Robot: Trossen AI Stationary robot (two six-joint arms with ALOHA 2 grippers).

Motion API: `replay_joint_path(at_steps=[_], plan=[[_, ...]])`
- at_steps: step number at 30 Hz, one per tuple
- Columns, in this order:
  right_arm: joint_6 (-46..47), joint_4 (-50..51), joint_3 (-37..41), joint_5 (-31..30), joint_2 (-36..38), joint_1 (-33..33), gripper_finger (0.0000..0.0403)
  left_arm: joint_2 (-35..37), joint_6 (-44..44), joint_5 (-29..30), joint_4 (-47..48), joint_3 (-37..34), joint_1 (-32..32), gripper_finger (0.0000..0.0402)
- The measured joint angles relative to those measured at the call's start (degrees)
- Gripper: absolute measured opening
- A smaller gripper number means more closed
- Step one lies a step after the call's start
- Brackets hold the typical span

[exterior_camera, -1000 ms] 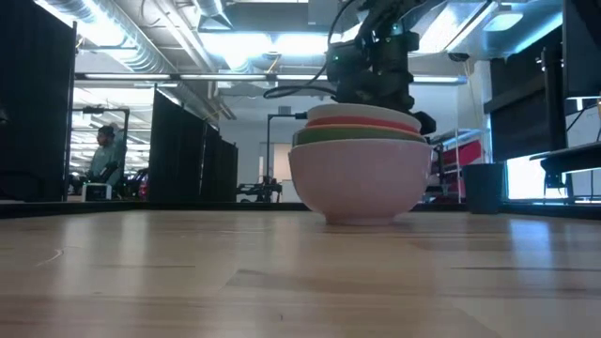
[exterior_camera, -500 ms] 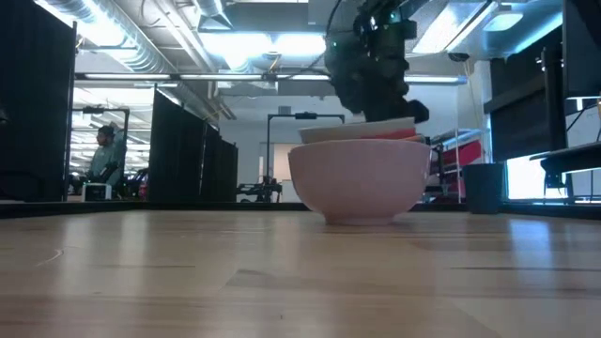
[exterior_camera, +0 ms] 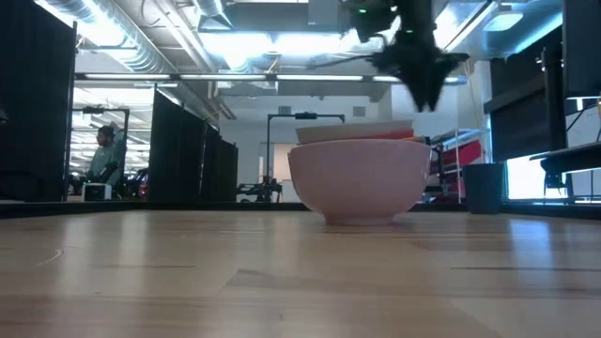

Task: Nest bowls inside each other
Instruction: Put the blue cup beside the stack of bowls

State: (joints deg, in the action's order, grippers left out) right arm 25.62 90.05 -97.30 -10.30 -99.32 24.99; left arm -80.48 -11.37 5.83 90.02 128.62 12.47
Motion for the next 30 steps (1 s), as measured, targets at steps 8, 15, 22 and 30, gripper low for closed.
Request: replay_joint_path(at_steps=[8, 15, 22, 30], plan=[[-5.0, -4.0, 11.1, -4.1, 9.4, 14.5, 0.0168, 0.0, 2.7, 0.0, 0.0, 0.0, 0.0, 0.0243], [-14.2, -12.4, 20.1, -1.9, 9.8, 25.6, 0.0168, 0.0, 6.9, 0.0, 0.0, 0.0, 0.0, 0.0243], [-20.1, -17.6, 23.6, 0.0, 8.8, 29.6, 0.0168, 0.0, 9.5, 0.2, 0.0, 0.0, 0.0, 0.0243], [-26.3, -22.8, 26.9, 2.0, 7.4, 32.9, 0.0168, 0.0, 11.8, 0.6, 0.0, 0.0, 0.0, 0.0243]])
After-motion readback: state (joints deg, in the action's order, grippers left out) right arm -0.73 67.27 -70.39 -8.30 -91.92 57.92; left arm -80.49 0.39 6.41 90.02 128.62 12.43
